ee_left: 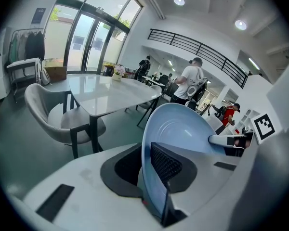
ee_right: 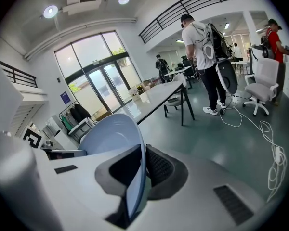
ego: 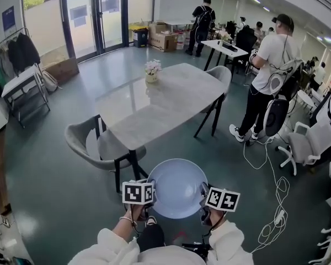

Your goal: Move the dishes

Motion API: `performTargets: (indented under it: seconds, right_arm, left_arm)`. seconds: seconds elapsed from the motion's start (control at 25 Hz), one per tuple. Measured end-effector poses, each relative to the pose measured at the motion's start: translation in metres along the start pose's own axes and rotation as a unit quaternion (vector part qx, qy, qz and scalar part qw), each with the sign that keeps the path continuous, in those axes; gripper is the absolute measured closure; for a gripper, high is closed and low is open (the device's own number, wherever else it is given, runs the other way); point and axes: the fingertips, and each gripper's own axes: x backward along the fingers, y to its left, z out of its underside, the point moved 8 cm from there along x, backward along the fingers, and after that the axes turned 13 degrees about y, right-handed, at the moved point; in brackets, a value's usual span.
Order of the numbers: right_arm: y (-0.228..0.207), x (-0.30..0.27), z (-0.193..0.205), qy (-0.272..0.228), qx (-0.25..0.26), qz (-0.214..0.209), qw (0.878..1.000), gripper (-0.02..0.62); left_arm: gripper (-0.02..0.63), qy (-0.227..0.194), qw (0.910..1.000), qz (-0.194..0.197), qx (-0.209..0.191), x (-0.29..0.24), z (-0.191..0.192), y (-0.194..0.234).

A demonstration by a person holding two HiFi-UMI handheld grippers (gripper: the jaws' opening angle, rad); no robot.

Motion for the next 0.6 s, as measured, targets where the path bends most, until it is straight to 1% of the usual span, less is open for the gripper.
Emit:
performTargets:
  seconds: [0.16,0.28,0.6]
  right_arm:
    - [-0.004,-0.011,-0.006,0.004,-0.008,0.002,1.0,0.512]
    - [-0.013,-0.018,-0.019,-0.002,-0.013,0.006,1.0,0.512]
    - [-0.031,-0.042,-0.087,-0.016,-0.012,0.01,1.0,0.512]
  left_arm:
    - [0.564,0.006,1.0,0.005,-0.003,-0.011,-0.013,0.005]
    - [0.564,0.004,0.9999,0.009,-0.009,-0.024,-0.03,0.004]
    - [0.564,-0.006,0.9997,0.02,-0.016,-0.06,-0.099,0.003]
